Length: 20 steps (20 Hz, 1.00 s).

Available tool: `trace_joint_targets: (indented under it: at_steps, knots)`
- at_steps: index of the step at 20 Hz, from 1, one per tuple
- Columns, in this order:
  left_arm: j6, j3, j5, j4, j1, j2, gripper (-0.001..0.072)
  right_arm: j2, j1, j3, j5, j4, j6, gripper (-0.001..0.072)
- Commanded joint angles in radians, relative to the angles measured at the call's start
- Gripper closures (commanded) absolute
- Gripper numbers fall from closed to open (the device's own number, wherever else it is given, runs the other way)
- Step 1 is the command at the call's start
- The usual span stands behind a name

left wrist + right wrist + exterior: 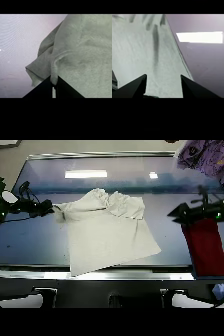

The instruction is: Fold the clothes and pants, and hang the long-sleeved shirts on hangers.

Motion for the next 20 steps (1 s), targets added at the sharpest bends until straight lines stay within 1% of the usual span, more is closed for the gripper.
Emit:
trace_joint_targets:
  at_steps: [1,6,10,13,15,16,18,20]
  knots:
    - [-0.001,0.000,-0.023,-0.001,0.000,0.000,0.0688,0.078,-0.059,-0.274,-0.040,-0.034,-0.050,0.0212]
    - [-0.001,0.000,-0.037,0.000,0.000,0.000,0.0689,0.078,-0.060,-0.426,-0.109,-0.084,-0.068,0.0212]
    - [-0.001,0.000,-0.046,-0.001,0.000,0.000,0.0688,0.078,-0.059,-0.483,-0.150,-0.068,-0.089,0.0212]
    - [-0.001,0.000,-0.045,-0.001,0.000,0.000,0.0688,0.078,-0.059,-0.548,-0.152,-0.037,-0.097,0.0213]
    - [-0.001,0.000,-0.045,0.000,0.000,0.000,0.0689,0.078,-0.059,-0.588,-0.161,-0.021,-0.119,0.0215]
    - [0.000,0.000,-0.045,-0.001,0.000,0.000,0.0688,0.078,-0.059,-0.601,-0.178,-0.007,-0.125,0.0215]
    - [0.000,0.000,-0.045,0.000,0.000,0.000,0.0688,0.078,-0.059,-0.614,-0.225,0.060,-0.168,0.0233]
    - [0.000,0.000,-0.045,-0.001,0.000,0.000,0.0688,0.078,-0.056,-0.614,-0.281,0.104,-0.171,0.0234]
